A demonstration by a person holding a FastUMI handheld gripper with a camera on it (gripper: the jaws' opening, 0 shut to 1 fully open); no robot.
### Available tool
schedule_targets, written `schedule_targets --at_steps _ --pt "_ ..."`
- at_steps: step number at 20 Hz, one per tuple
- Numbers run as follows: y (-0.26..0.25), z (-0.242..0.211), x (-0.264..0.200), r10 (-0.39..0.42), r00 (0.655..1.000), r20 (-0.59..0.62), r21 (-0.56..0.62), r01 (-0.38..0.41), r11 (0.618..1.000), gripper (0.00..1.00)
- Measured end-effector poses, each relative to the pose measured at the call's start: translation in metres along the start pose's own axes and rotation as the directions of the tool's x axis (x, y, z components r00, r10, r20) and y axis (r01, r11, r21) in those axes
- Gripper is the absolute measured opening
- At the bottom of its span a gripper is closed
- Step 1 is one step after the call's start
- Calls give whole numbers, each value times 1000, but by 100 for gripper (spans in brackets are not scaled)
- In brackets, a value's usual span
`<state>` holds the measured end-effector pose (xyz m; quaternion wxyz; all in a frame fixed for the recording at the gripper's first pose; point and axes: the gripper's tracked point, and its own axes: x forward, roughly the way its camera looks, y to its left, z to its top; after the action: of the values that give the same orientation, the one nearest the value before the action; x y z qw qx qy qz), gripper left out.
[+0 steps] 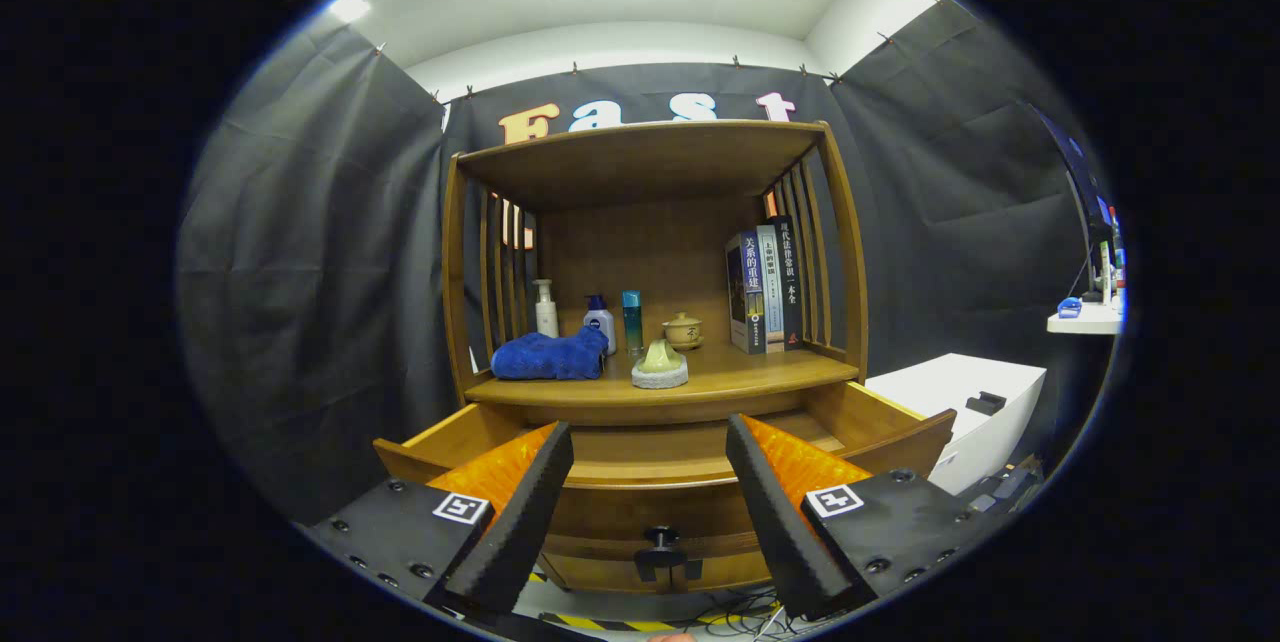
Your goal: Pull open the drawer, take out the items inside it, and place them on the countertop above the cabinet.
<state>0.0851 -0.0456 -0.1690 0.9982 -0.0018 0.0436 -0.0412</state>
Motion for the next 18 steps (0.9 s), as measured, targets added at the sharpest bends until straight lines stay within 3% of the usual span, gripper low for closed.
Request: schedule_targets --at_steps 7,18 --pt "9 -69 2 3 998 -62 -11 -4 1000 99" --pt "6 -102 22 -30 997 -76 -25 28 999 99"
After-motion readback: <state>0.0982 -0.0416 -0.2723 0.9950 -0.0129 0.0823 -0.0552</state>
